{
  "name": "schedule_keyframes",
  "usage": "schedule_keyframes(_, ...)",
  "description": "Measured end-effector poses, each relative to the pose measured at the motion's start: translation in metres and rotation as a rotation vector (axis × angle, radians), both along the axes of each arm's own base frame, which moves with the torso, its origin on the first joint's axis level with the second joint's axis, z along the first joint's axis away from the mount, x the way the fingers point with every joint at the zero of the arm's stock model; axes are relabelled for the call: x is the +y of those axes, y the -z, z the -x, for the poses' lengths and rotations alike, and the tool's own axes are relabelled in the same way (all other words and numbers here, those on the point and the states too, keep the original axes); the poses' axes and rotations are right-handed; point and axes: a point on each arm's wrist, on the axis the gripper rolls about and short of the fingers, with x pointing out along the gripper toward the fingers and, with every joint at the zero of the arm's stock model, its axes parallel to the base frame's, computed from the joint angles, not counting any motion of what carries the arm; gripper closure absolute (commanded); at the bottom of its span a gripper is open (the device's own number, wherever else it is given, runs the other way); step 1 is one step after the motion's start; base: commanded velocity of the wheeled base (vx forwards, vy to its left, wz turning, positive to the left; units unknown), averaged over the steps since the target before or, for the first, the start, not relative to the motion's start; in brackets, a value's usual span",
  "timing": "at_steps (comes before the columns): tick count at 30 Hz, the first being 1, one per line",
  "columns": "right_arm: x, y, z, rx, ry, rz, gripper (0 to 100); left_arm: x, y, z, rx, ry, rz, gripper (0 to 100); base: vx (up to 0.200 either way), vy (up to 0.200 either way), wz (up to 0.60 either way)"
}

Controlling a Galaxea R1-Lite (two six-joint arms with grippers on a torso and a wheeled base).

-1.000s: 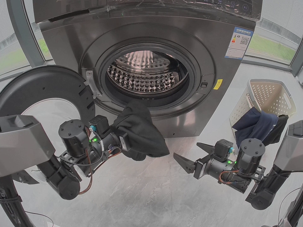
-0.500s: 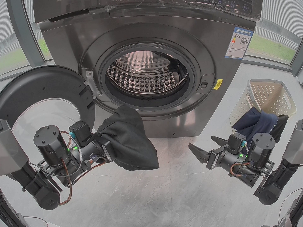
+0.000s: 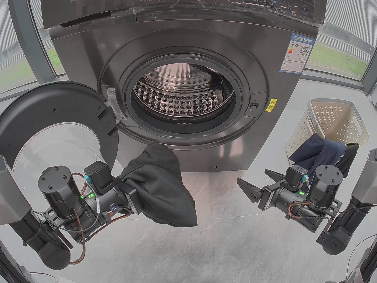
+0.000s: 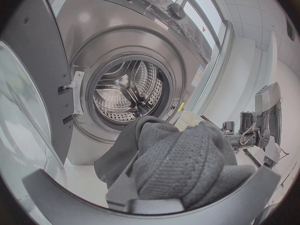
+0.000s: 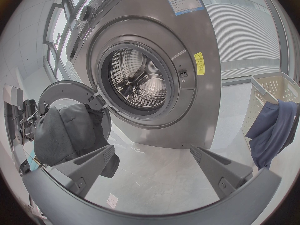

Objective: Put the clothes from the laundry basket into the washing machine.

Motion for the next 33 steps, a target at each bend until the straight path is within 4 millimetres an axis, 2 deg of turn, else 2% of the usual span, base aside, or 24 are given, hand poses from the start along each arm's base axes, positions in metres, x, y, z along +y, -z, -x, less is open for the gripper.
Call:
schedule_keyframes(8,0.001,0.001,0.0,0.002,-0.004,0.001,0,-0.001,0.001,0.004,0.009,0.015,-0.001,100,0.0,0.0,0.0)
schedule_keyframes(17,0.001,0.003,0.0,0.009,-0.005,0.004,0,-0.001,0.003,0.007,0.017,0.02,-0.007,100,0.2,0.0,0.0)
schedule_keyframes(22,0.002,0.004,0.0,0.013,-0.005,0.006,0,-0.002,0.004,0.009,0.023,0.028,-0.013,100,0.0,0.0,0.0)
schedule_keyframes(31,0.003,0.004,0.0,0.015,-0.008,0.007,0,-0.004,0.008,0.012,0.037,0.045,-0.022,100,0.2,0.0,0.0)
schedule_keyframes(33,0.003,0.004,0.0,0.014,-0.009,0.007,0,-0.005,0.008,0.012,0.038,0.047,-0.023,100,0.0,0.0,0.0)
